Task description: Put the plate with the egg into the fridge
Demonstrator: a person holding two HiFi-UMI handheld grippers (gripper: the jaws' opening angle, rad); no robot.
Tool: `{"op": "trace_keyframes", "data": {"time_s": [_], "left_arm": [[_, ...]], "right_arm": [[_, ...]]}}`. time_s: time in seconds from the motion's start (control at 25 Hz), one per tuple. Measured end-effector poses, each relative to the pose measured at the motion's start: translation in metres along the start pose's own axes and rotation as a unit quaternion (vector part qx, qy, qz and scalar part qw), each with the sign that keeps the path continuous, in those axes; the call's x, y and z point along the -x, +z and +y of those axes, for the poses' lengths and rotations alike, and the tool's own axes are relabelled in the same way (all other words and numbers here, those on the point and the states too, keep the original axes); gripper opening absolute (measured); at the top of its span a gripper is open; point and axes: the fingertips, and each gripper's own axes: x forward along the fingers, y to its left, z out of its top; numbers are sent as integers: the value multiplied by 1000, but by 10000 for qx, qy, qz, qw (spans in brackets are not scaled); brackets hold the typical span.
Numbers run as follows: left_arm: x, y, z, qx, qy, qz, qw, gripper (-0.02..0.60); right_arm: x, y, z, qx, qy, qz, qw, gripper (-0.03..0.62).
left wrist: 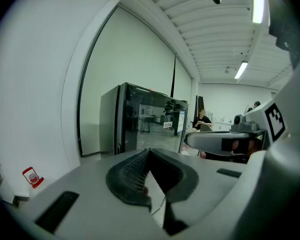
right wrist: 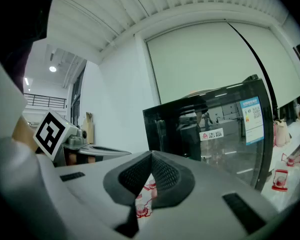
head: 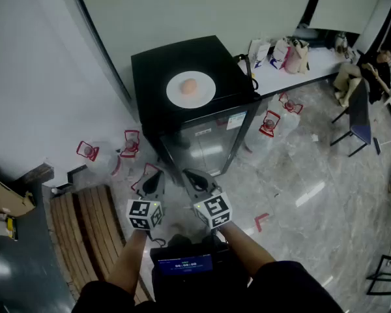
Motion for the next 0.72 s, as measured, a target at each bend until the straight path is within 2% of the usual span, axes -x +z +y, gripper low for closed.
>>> {"op": "trace_keyframes", "data": {"time_s": [0.2, 0.4, 0.52, 0.72], "left_arm": [[1, -4, 17, -97, -212, 6, 9997, 9], [0, -9, 39, -289, -637, 100, 9975, 8], [-9, -25, 58, -535, -955, 333, 9934, 9], [-43, -55, 74, -689, -1510, 733, 9834, 12]], "right_arm": [[-24, -6, 19, -47, -120, -72, 9999, 8], [-48, -10, 29, -178, -526, -218, 9982, 8], [-59, -17, 36, -419, -763, -187, 9960, 9], [-61, -36, 42, -369, -1291, -21, 9909, 9]]}}
